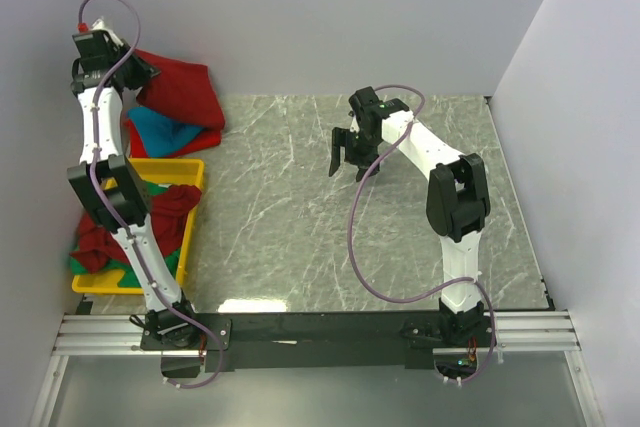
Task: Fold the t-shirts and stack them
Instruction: Neatly place the folded tshirt to the corner, then reset both grippers
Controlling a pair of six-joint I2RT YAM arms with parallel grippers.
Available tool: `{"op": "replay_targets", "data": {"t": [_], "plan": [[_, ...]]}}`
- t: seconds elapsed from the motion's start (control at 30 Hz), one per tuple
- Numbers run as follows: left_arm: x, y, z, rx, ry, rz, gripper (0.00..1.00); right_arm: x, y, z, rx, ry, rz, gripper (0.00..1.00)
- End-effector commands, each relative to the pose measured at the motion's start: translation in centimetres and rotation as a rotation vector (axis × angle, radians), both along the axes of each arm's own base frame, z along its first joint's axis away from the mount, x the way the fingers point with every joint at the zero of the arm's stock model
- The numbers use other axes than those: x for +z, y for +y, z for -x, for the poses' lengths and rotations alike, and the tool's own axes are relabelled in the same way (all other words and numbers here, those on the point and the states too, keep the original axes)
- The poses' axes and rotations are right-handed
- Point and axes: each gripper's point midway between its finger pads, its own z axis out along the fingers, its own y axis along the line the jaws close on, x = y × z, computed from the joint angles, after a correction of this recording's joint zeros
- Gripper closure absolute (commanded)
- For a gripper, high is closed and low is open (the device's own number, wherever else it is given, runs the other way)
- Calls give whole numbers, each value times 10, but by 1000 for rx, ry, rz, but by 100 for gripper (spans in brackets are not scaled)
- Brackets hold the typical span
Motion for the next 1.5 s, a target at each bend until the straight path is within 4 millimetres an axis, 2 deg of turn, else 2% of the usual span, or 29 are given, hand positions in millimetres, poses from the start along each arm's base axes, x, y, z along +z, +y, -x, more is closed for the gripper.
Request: {"op": "replay_targets", "data": {"t": [0.0, 0.27, 0.57, 0.63, 0.67, 0.73, 0.77, 0.8, 0.83, 0.9, 1.0, 1.07, 1.1, 1.13, 1.2, 1.23, 1.3, 1.33, 1.37, 1.4, 1.43, 1.47], "plan": [[46, 15, 10, 32, -108, -30, 100, 23, 4, -2, 3, -62, -31, 16], [-8, 51, 17, 108, 6, -37, 100, 20, 4, -1, 11, -53, -26, 16], [-71, 77, 26, 173, 169, -48, 98, 20, 4, 0, 15, -50, -23, 16], [-80, 79, 30, 183, 202, -54, 86, 20, 3, 0, 13, -50, -23, 16], [-84, 79, 34, 188, 217, -52, 62, 20, 4, 0, 16, -52, -24, 16], [-91, 77, 43, 201, 242, -59, 35, 20, 3, 2, 15, -51, -24, 16], [-95, 77, 47, 209, 254, -59, 15, 19, 2, 3, 14, -51, -22, 16], [-95, 78, 50, 214, 253, -66, 5, 18, 1, 4, 14, -50, -20, 16], [-97, 75, 58, 215, 264, -68, 0, 18, 0, 6, 12, -51, -21, 16], [-95, 72, 65, 215, 269, -90, 1, 16, -2, 9, 11, -52, -17, 16], [-86, 57, 78, 203, 263, -148, 1, 17, -6, 15, 3, -72, -18, 16], [-82, 38, 89, 180, 265, -166, 1, 17, -10, 21, -5, -88, -20, 16], [-67, 31, 95, 179, 237, -173, 1, 17, -14, 28, -10, -92, -15, 16], [-78, 17, 102, 156, 253, -169, 1, 18, -16, 28, -16, -109, -17, 16], [-75, 2, 113, 151, 240, -170, 1, 18, -22, 34, -26, -125, -9, 16], [-71, -16, 125, 129, 223, -171, 1, 18, -28, 39, -38, -143, 3, 16], [-68, -35, 138, 121, 207, -166, 1, 28, -35, 45, -53, -189, 8, 16], [-67, -58, 153, 88, 199, -170, 1, 21, -43, 51, -65, -189, 32, 16], [-65, -68, 159, 81, 182, -173, 1, 23, -46, 53, -76, -201, 39, 16], [-64, -80, 167, 77, 173, -165, 0, 32, -50, 56, -88, -236, 34, 16], [-65, -103, 185, 46, 160, -171, 1, 28, -54, 62, -93, -236, 39, 16], [-64, -115, 193, 35, 145, -171, 1, 29, -59, 64, -111, -254, 47, 16]]}}
